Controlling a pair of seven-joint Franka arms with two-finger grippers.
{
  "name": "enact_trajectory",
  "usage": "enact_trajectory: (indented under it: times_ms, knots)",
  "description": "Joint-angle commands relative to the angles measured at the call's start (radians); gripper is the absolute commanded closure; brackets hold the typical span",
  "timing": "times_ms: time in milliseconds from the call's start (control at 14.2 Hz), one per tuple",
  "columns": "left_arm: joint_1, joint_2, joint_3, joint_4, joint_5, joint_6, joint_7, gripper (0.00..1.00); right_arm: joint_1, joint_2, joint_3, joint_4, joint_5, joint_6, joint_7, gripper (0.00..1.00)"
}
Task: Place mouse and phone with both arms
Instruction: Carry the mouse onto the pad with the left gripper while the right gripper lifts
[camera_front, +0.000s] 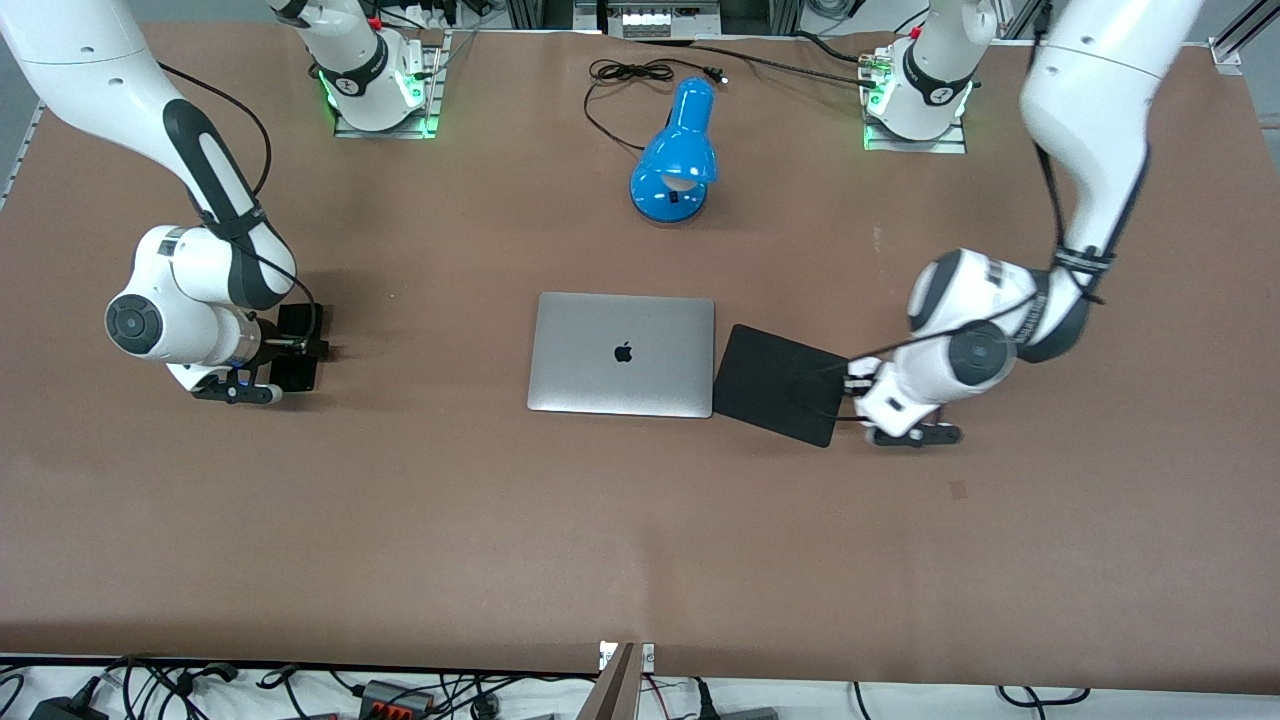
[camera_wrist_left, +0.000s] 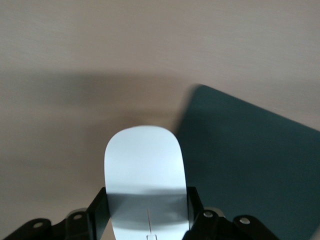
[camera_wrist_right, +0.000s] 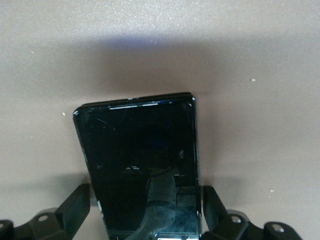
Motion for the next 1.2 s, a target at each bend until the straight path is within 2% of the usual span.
enact_trajectory:
  times_ms: [0,141,353,565,636,707,777,918,1130]
  knots:
    - [-0.06,0.001,0.003,0.013,0.016,-0.014,-0.051,0.36,-0.008,0.005,0.008,-0.005,0.003,-0.025,0.004,0.21]
    - [-0.1,0.036,0.003,0.039,0.011,0.021,-0.053,0.36,-0.005,-0.002,0.009,0.0,0.003,-0.047,0.009,0.45]
    - [-0.115,0.084,0.003,0.04,0.011,0.092,-0.082,0.35,-0.005,-0.019,0.009,0.003,0.002,-0.071,-0.008,0.62]
    - [-0.126,0.105,0.003,0.042,0.011,0.132,-0.088,0.34,-0.003,-0.045,0.032,0.044,0.0,-0.154,-0.008,0.64]
    - [-0.126,0.108,0.003,0.042,0.011,0.133,-0.088,0.2,-0.002,-0.059,0.053,0.084,0.0,-0.223,-0.006,0.64]
    - [-0.126,0.108,0.003,0.042,0.012,0.133,-0.088,0.0,-0.002,-0.064,0.089,0.125,0.002,-0.286,0.004,0.64]
    - [-0.125,0.102,0.003,0.042,0.012,0.127,-0.087,0.0,-0.002,-0.062,0.125,0.176,0.003,-0.333,0.011,0.65]
    - [-0.102,0.054,0.007,0.043,0.012,0.091,-0.079,0.0,0.017,-0.061,0.17,0.225,0.005,-0.346,0.015,0.68]
    - [-0.019,-0.072,0.003,0.046,0.011,-0.046,-0.074,0.0,0.089,-0.048,0.175,0.234,0.006,-0.331,0.142,0.68]
